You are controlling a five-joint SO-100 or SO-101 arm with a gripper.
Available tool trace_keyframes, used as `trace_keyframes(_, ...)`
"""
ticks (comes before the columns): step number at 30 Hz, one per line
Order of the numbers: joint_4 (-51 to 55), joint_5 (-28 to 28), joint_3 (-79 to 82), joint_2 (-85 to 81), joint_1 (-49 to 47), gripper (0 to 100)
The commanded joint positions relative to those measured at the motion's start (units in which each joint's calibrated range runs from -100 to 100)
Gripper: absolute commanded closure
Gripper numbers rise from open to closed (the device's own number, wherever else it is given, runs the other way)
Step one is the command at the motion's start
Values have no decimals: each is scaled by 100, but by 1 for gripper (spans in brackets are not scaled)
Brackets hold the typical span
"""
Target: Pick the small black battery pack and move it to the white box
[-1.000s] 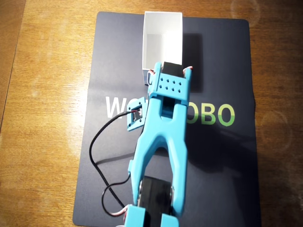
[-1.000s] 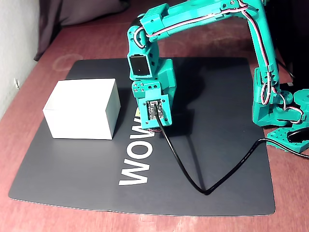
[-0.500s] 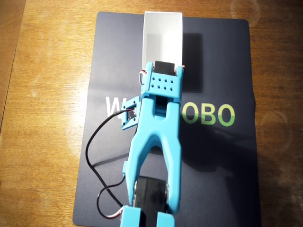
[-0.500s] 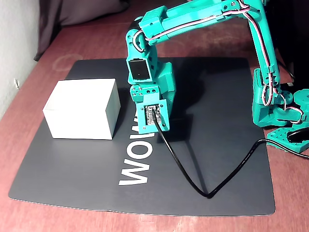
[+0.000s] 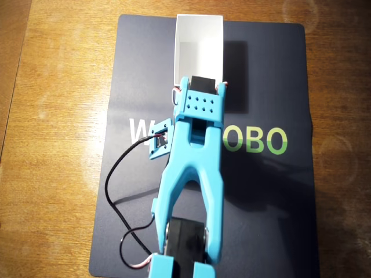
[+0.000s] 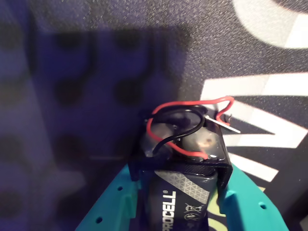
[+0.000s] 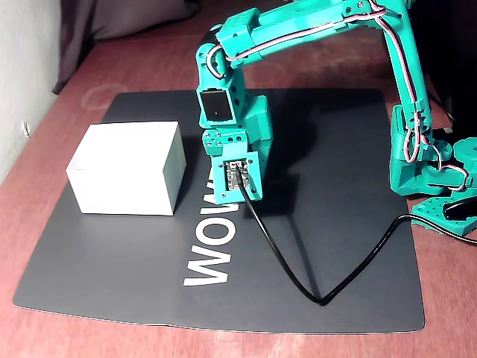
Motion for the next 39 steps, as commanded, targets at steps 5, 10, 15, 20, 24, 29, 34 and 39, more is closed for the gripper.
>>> trace_keyframes(5, 66, -4, 84, -14, 222, 89)
trace_keyframes(10, 66, -4, 84, -32, 222, 89)
trace_keyframes(15, 163, -9, 93, -58, 222, 90)
trace_keyframes(20, 276, -31, 93, -85, 222, 90)
trace_keyframes(24, 285, -36, 147, -111, 233, 91)
trace_keyframes(29, 285, -42, 147, -111, 339, 91)
trace_keyframes(34, 285, -47, 147, -120, 421, 92)
trace_keyframes(39, 285, -47, 147, -120, 421, 92)
